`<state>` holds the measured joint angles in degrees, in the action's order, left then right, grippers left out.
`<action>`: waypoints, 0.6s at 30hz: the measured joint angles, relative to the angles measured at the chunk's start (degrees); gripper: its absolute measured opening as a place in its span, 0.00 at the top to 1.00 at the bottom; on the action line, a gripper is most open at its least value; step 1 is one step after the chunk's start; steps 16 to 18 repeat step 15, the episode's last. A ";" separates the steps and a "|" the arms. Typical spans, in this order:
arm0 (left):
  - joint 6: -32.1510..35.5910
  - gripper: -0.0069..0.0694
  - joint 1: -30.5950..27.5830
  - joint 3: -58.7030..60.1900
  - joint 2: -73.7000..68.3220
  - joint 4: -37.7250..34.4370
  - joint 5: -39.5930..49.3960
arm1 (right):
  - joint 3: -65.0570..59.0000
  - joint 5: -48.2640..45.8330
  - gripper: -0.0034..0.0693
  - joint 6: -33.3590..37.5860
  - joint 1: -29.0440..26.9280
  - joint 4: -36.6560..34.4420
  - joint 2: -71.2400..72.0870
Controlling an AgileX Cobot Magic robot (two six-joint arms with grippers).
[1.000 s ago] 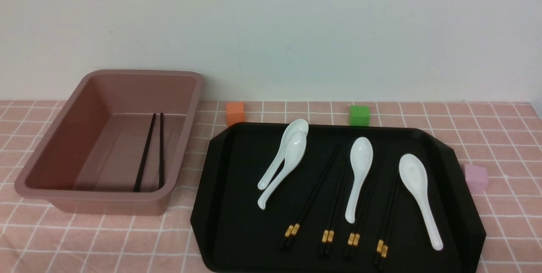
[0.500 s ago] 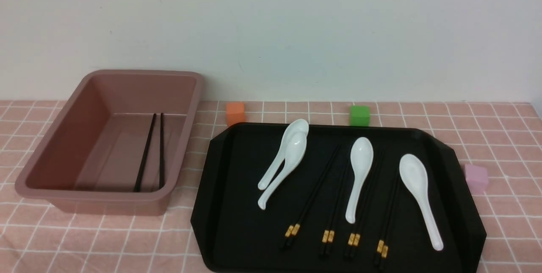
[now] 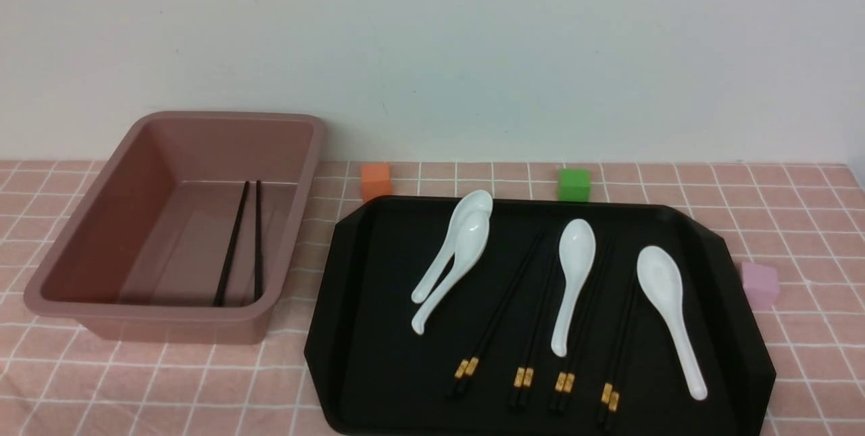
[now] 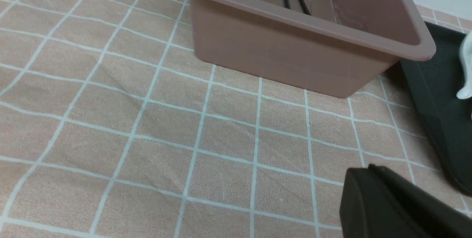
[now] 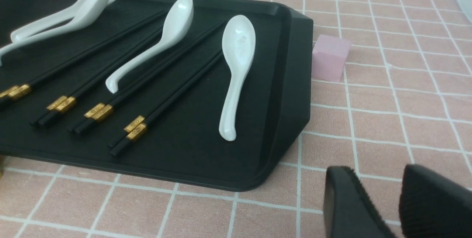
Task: On pink tablecloth take chopsticks from black tray and put them in box.
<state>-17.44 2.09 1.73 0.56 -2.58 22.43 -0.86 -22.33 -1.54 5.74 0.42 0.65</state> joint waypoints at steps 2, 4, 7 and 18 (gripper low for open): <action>0.00 0.91 0.00 0.00 0.00 0.00 0.00 | 0.00 0.00 0.62 0.00 0.00 0.00 0.00; 0.00 0.91 0.00 0.00 0.00 0.00 0.00 | 0.00 0.00 0.62 0.00 0.00 0.00 0.00; 0.00 0.90 0.00 0.00 0.00 0.00 0.00 | 0.00 0.00 0.62 0.00 0.00 0.00 0.00; 0.00 0.90 0.00 0.00 0.00 0.00 0.00 | 0.00 0.00 0.62 0.00 0.00 0.00 0.00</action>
